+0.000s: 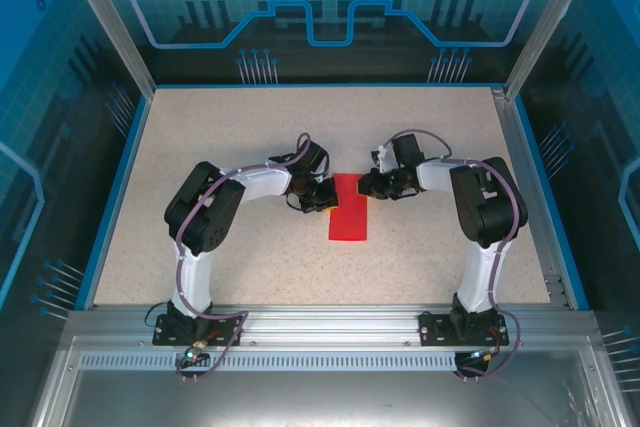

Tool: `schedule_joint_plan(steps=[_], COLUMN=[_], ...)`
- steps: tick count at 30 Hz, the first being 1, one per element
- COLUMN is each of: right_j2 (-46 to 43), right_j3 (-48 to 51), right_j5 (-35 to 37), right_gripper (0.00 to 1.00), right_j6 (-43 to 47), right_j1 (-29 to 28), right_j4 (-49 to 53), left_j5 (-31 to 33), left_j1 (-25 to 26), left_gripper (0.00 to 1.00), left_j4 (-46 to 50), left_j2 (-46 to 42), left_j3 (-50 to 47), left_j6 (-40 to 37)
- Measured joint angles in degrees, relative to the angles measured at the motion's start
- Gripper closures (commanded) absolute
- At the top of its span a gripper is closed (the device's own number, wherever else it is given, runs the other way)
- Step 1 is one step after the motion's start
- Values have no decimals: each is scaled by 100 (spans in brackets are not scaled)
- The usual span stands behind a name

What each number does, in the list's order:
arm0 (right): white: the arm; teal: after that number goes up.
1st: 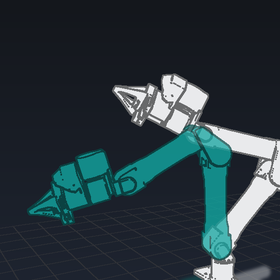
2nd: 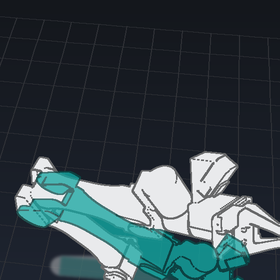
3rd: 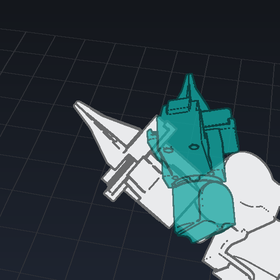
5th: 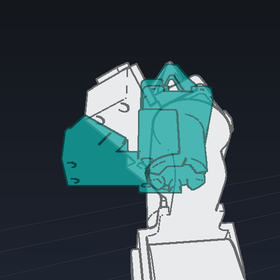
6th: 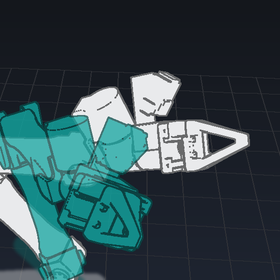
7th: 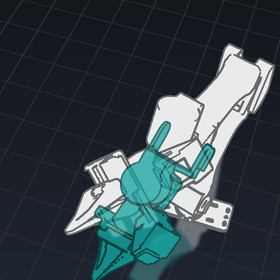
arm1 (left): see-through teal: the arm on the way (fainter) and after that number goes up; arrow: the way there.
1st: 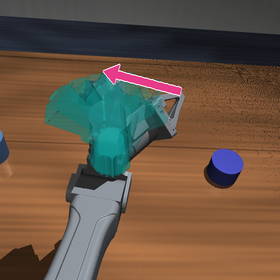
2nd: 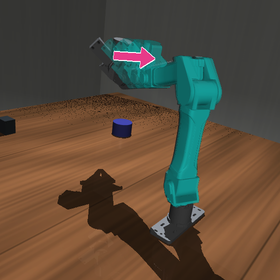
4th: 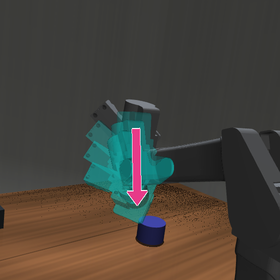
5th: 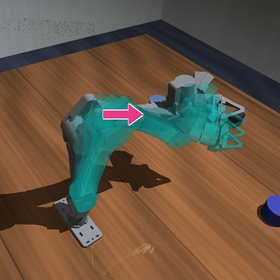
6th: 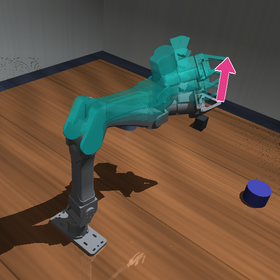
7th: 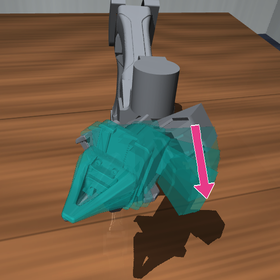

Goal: Fold a paper plane with a square sheet of paper (pick it up from the middle)
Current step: First fold in half a square sheet of paper at the center of the table.

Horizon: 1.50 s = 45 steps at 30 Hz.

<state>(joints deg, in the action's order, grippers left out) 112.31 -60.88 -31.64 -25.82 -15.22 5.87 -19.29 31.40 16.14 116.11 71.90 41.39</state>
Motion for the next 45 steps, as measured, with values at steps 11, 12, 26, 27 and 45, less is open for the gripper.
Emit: schedule_joint_plan(steps=[11,12,26,27,45], right_j2=[0,2,455,455,522], right_j3=[-675,-715,-846,-868,-1342], right_j5=[-9,-9,168,173,-9], right_gripper=[83,83,82,82,82], right_j6=[44,42,-2,-2,-186], right_j1=[57,72,160,160,216], right_j4=[529,531,610,645,1036], left_j5=[0,0,-2,-2,-2], left_j1=[0,0,0,0,0], left_gripper=[100,100,100,100,100], left_j4=[-7,-7,-13,-13,-13], left_j2=[-2,0,-2,-2,-2], left_j3=[0,0,-7,-7,-7], left_j6=[-2,0,-2,-2,-4])
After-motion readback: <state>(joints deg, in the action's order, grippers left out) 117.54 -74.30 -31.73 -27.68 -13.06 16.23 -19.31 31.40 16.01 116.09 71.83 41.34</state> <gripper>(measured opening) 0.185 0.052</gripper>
